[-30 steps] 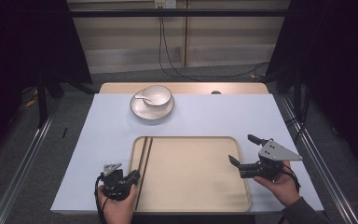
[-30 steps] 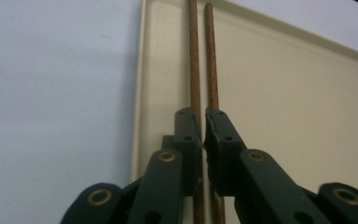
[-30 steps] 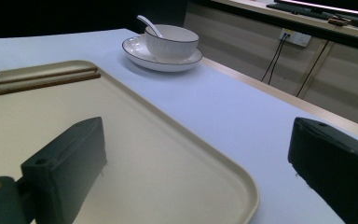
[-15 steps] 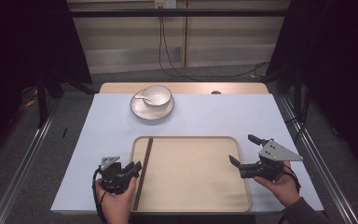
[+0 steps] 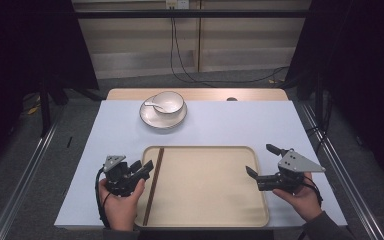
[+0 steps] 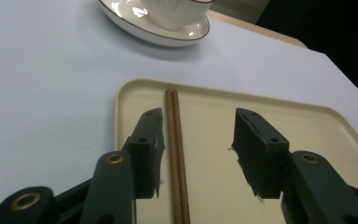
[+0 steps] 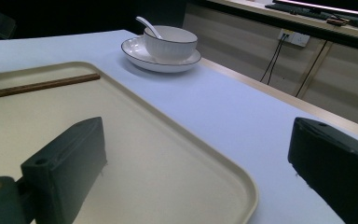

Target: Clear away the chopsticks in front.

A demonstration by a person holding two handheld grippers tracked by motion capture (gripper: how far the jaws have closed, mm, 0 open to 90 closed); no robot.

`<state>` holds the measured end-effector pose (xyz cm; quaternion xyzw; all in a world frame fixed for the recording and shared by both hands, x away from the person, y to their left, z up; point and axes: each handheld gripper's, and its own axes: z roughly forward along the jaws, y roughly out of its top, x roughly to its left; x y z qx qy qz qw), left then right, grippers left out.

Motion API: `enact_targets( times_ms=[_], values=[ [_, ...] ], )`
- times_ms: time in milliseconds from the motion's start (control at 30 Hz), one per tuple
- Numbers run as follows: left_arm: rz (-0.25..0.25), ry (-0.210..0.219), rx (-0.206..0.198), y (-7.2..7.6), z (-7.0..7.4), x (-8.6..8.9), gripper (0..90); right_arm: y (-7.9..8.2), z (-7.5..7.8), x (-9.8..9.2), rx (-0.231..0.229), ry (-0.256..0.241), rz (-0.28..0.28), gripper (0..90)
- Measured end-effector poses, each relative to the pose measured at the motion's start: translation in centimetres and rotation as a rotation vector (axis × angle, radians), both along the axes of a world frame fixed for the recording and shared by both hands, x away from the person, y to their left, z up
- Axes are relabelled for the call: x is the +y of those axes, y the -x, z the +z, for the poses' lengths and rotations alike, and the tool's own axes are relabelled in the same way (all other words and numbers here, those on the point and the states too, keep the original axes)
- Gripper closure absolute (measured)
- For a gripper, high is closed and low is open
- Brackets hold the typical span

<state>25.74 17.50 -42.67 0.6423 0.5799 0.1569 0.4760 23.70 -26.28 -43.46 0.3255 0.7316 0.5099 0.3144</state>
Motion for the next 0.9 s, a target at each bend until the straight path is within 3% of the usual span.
enact_targets(
  times_ms=[400, 533, 667, 900],
  values=[
    [-0.023, 0.008, -0.038, -0.9, 1.4, 0.7, 43.2, 0.0, 0.0, 0.0, 0.000, -0.002, -0.004, 3.9],
    [-0.026, 0.023, -0.088, -1.1, 1.5, 0.8, 36.8, 0.0, 0.0, -0.1, 0.001, -0.002, 0.000, 3.9],
    [-0.041, 0.010, -0.149, -1.5, 1.7, 1.3, 27.0, 0.0, 0.0, 0.0, -0.003, 0.000, -0.001, 3.9],
    [-0.052, 0.001, -0.165, -2.0, 2.3, 2.3, 20.2, 0.0, 0.0, 0.0, 0.004, -0.002, -0.004, 3.9]
  ],
)
